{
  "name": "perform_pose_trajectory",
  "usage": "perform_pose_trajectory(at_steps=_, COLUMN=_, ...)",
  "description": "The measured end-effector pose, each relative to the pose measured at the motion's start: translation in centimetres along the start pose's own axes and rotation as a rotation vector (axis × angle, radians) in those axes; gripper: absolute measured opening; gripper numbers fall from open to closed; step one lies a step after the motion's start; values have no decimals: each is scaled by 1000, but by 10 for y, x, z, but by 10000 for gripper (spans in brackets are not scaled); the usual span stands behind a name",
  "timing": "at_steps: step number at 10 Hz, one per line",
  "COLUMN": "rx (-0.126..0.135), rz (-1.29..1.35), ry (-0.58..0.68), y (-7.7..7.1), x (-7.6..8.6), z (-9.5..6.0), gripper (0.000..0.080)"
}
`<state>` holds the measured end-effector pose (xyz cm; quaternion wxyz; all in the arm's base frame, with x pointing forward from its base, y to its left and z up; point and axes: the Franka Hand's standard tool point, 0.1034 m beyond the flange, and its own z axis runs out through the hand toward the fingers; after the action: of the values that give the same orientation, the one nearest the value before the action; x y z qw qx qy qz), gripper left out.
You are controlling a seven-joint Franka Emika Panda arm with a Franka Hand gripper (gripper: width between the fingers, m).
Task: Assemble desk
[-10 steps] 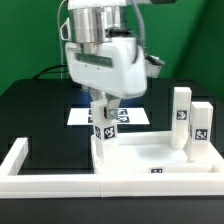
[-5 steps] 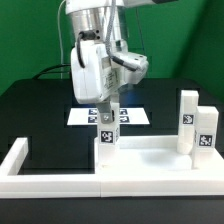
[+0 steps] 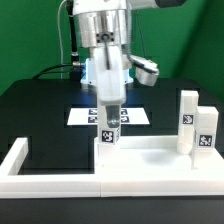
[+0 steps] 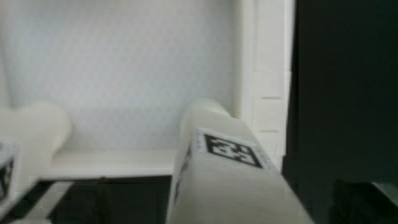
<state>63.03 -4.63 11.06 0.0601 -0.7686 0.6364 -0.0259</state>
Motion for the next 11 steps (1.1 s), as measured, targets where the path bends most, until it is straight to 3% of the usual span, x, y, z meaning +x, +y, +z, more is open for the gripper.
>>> perform_pose_trajectory(at_steps=5, rx=-8, rz=-364, ry=10, y=1, x=2, z=0, gripper=649)
perform_pose_trajectory(at_steps=6, rx=-39, rz=-672, ry=32, y=2, x=4, z=0, gripper=649)
perform_pose_trajectory(at_steps=9, rx=-37, rz=-643, ry=30, y=2, x=4, z=1, gripper=636)
perform_pose_trajectory(at_steps=11, rx=-33, rz=-486, ry=31, y=2, x=3, z=1, gripper=287)
